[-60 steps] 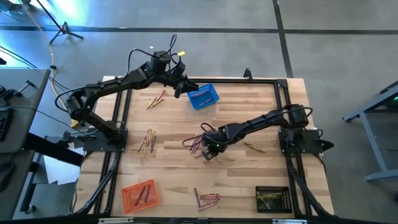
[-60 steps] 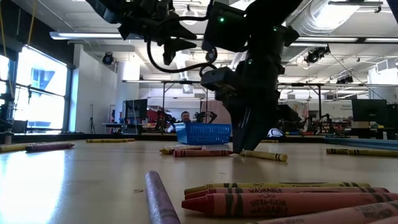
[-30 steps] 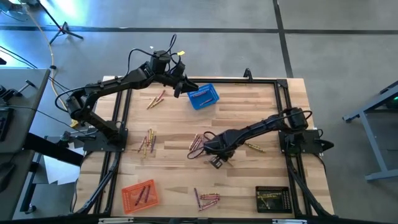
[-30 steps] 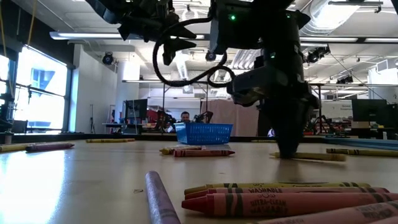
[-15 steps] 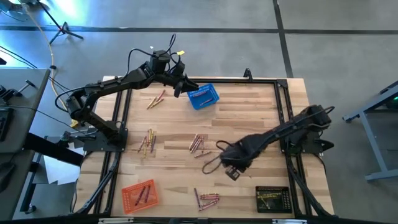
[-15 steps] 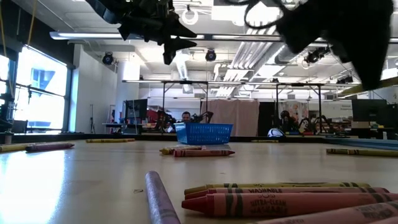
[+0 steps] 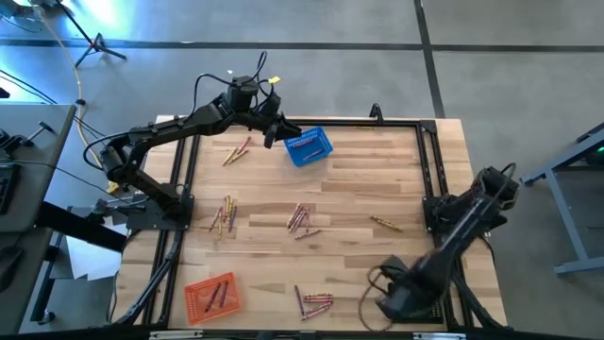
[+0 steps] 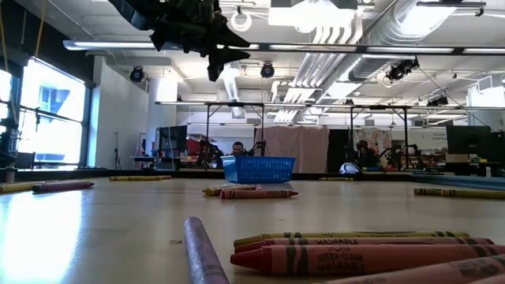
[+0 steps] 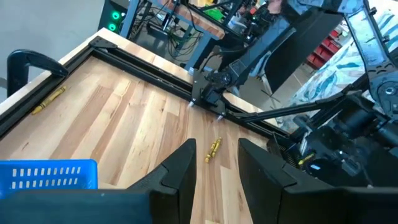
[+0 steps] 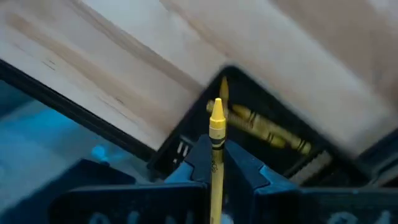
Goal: Sort crayons
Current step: Put the yellow crayon into the black bin
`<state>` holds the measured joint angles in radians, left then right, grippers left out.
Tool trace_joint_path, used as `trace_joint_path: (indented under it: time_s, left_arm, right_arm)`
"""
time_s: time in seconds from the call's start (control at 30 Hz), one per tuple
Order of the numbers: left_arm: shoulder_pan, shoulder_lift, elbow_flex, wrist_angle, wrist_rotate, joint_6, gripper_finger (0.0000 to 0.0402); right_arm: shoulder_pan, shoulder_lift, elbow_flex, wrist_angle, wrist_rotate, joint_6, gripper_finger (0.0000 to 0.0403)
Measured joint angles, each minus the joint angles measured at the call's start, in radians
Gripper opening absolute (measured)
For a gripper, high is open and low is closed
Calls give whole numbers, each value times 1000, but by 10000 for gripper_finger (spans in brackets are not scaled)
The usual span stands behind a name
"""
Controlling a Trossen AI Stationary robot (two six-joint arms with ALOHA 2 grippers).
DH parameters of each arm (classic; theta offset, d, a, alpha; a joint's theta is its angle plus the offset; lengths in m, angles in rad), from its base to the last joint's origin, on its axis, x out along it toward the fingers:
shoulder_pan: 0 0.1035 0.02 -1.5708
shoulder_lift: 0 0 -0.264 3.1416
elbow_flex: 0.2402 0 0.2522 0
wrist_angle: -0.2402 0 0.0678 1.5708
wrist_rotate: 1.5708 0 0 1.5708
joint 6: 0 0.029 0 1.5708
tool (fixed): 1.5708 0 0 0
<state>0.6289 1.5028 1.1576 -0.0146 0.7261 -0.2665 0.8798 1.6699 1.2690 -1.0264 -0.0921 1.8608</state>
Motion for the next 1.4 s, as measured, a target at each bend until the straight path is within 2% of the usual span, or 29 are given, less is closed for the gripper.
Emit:
trace_joint_path:
  time_s: [0.1, 0.2, 0.4, 0.63, 0.77, 0.97, 1.17, 1.4]
  left_arm:
    - [0, 0, 0, 15, 0, -27, 103]
    - [0, 0, 0, 28, 0, -45, 103]
    - [-1, 0, 0, 39, 0, -60, 103]
    - [-2, 0, 0, 38, 0, -73, 103]
    - [-2, 0, 0, 38, 0, -72, 103]
    - [-2, 0, 0, 38, 0, -72, 103]
    - [-2, 0, 0, 38, 0, -72, 103]
    - [-2, 0, 0, 38, 0, -73, 103]
  right_arm:
    - [60, 0, -21, -6, 9, 146, 12]
    - [75, 0, -46, -6, -40, 204, 12]
    - [68, 0, -68, -2, -93, 208, 17]
    - [67, 0, -68, 0, -150, 204, 61]
    - [68, 0, -68, 0, -155, 202, 79]
    - [21, 0, -68, 0, -155, 198, 82]
    - [-128, -1, -68, -30, -60, 19, 83]
    - [-356, -1, -68, -131, 154, -397, 83]
